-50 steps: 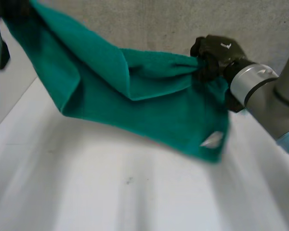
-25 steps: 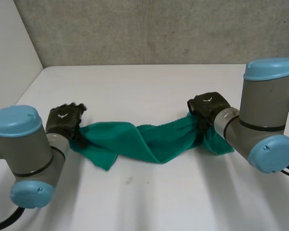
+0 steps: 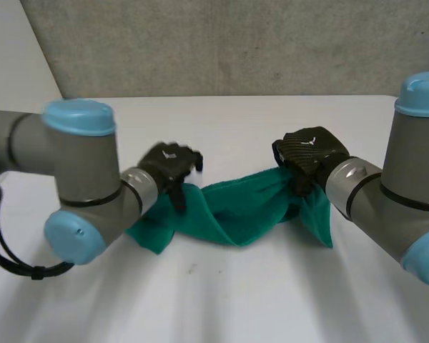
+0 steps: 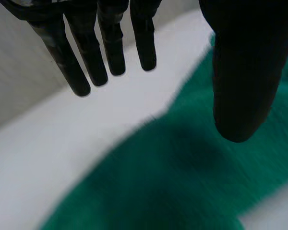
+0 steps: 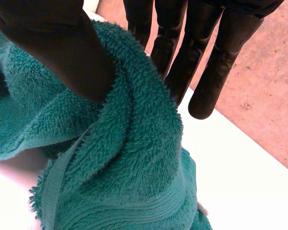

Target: Fold the towel.

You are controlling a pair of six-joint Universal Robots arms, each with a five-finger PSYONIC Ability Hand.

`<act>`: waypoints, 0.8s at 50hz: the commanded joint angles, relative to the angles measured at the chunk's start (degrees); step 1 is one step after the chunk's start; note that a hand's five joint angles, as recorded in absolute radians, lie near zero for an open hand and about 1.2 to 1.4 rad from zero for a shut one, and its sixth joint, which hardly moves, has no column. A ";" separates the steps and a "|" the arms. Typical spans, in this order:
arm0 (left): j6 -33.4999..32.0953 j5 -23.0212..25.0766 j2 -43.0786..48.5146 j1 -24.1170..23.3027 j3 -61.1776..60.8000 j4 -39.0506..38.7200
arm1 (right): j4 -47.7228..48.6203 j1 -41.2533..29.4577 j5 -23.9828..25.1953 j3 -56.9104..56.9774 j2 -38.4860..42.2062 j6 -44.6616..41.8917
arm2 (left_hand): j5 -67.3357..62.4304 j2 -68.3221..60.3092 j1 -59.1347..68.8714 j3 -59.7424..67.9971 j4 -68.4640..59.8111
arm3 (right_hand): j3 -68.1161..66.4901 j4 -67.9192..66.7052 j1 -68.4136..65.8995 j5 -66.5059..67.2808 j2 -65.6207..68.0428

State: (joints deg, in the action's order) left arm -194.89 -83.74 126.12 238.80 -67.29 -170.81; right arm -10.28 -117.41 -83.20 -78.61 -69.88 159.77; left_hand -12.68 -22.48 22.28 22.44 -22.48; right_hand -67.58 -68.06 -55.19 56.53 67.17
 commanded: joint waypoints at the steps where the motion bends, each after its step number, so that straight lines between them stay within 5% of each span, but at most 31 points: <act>1: -1.45 3.23 5.97 0.17 3.75 3.65 | 0.00 0.69 0.32 -1.11 -0.43 -0.16 | -34.38 -34.58 34.78 34.62 -34.58 | -12.42 -11.94 -24.81 13.47 12.83; 7: -1.45 3.50 6.94 0.17 3.75 1.62 | -0.09 0.87 0.06 -1.11 0.19 -2.53 | -57.29 -57.49 57.69 57.53 -57.49 | -12.42 -11.94 -24.81 13.47 12.83; 16: -1.54 -0.36 5.10 0.87 6.03 -7.33 | -0.17 1.04 -0.91 4.94 5.53 -6.57 | -57.32 -57.52 57.72 57.56 -57.52 | -12.42 -11.94 -24.81 13.47 12.83; 23: -1.10 -6.61 -2.28 3.77 7.44 -27.18 | 2.45 1.04 -6.00 21.19 11.87 -6.14 | -57.32 -57.52 57.72 57.56 -57.52 | -12.42 -11.94 -24.81 13.47 12.83; 28: -0.05 -7.75 -8.87 4.92 5.77 -42.39 | 17.51 1.48 -12.23 30.51 12.41 0.51 | -57.32 -57.52 57.72 57.56 -57.52 | -12.42 -11.94 -24.81 13.47 12.83; 32: 2.41 -8.46 -12.21 5.09 0.59 -49.78 | 23.99 1.92 -12.16 30.62 11.97 2.83 | -57.32 -57.52 57.72 57.56 -57.52 | -12.42 -11.94 -24.81 13.47 12.83; 40: 4.70 -8.02 -13.01 5.27 -14.33 -50.14 | 11.64 2.01 -6.99 28.95 12.57 2.21 | -57.32 -57.52 57.72 57.56 -57.52 | -12.42 -11.94 -24.81 13.47 12.83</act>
State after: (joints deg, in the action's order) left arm -192.05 -92.17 113.49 244.08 -68.46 -220.86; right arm 11.07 -115.70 -94.73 -47.59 -57.70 162.09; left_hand -54.66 -68.48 63.77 68.13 -68.30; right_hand -67.58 -68.35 -55.19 56.67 67.17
